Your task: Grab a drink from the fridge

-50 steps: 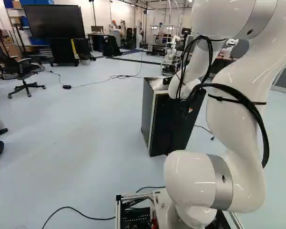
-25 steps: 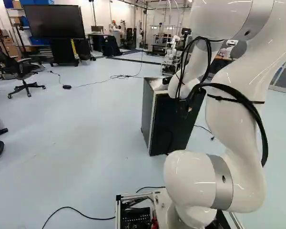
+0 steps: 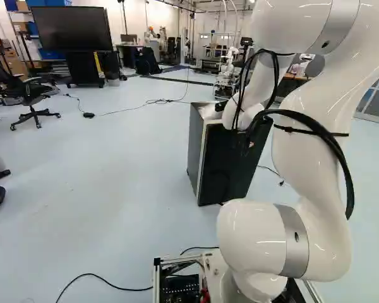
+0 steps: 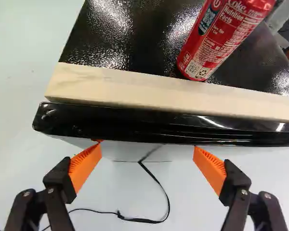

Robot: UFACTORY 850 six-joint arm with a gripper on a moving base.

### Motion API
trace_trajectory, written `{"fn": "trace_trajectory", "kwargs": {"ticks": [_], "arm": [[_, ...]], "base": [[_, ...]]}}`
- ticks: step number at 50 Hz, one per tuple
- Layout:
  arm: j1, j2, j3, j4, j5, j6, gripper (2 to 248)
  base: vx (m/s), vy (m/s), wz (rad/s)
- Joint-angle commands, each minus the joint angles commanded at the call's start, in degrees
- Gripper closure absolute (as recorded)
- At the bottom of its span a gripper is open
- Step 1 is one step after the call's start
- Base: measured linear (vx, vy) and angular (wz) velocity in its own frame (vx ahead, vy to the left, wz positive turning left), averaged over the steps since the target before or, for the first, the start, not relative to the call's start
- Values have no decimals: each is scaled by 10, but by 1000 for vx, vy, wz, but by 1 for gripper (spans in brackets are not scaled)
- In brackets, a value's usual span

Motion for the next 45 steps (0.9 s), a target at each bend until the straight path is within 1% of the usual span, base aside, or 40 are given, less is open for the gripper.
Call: {"fn": "trace_trajectory", "kwargs": {"ticks": [9, 27, 45], "arm": [[0, 11, 14, 0, 0, 0, 3], [-5, 53, 67, 0, 2, 0, 3], [-21, 92, 112, 0, 37, 0, 3]], "base": [[0, 0, 0], [0, 0, 0], [0, 0, 0]]}}
